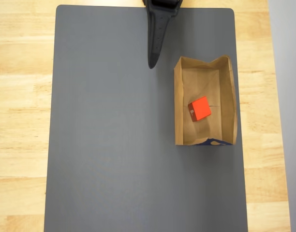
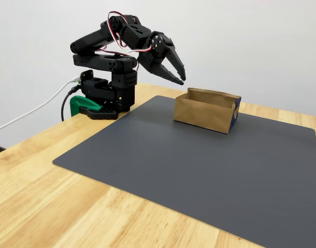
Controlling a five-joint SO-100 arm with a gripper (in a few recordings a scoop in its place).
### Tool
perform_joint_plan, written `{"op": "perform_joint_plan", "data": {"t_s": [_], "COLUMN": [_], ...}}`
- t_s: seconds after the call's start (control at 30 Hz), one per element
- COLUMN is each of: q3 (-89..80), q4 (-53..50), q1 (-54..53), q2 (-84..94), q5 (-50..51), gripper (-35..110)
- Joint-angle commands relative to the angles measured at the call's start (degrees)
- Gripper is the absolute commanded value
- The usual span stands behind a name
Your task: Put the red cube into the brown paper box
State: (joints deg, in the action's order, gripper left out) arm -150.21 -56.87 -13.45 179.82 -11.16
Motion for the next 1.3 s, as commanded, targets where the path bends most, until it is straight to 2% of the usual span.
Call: {"op": "perform_joint_plan", "data": {"t_s": [0.0,0.3,1.27], "q3": [-1.14,-2.90,-2.90], "q4": [-1.76,-6.33,-6.42], "q1": [0.00,1.32,1.41], "q2": [0.18,0.18,0.18], "q5": [0.44,2.99,3.16], "gripper": [0,0,0]}}
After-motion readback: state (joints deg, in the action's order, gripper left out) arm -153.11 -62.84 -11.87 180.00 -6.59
